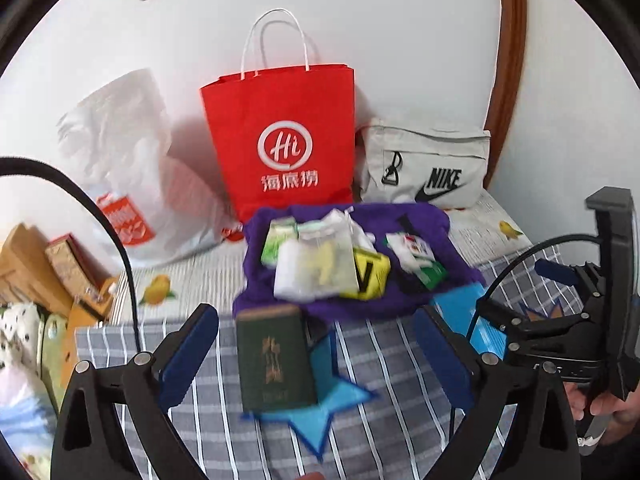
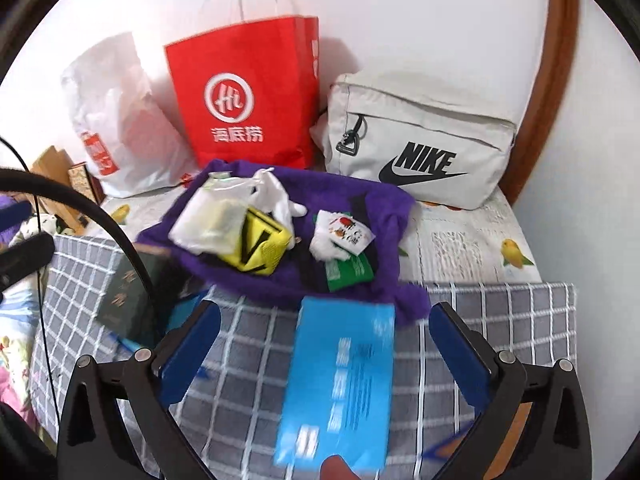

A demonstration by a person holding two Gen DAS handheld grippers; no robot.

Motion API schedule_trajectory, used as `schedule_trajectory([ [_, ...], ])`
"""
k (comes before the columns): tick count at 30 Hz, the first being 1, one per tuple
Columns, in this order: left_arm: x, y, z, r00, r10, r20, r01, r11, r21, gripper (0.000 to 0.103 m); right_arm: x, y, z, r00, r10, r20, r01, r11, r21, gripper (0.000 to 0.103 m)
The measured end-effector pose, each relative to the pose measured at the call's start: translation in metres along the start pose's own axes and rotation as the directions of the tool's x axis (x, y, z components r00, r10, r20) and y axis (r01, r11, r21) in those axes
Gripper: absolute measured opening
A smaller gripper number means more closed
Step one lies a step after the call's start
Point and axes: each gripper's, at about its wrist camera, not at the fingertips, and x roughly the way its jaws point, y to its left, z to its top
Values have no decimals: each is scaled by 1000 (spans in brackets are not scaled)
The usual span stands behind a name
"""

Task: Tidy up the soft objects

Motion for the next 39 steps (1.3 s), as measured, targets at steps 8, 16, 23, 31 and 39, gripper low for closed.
schedule_trajectory([
  [8, -48, -9, -52, 997, 65, 37, -63, 997, -50, 99, -62, 15, -46, 999, 13, 35, -13, 1000, 1, 103],
  [16, -86, -19, -82, 995, 73, 74, -66, 994, -91, 99, -98, 16, -77, 998, 43, 56, -46, 998, 48, 103],
  [23, -97, -23, -94, 995, 63, 71, -55, 993, -102, 99, -113, 16, -89, 997, 14, 74, -18, 999, 50, 103],
  [31, -100, -28, -95, 996, 66, 63, -60, 994, -95, 99, -120, 13, -91, 997, 5, 77, -10, 998, 65, 103],
  [39, -97, -25, -96, 997, 61, 52, -55, 992, -114, 99, -124, 12, -93, 997, -3, 81, -2, 998, 68, 103],
])
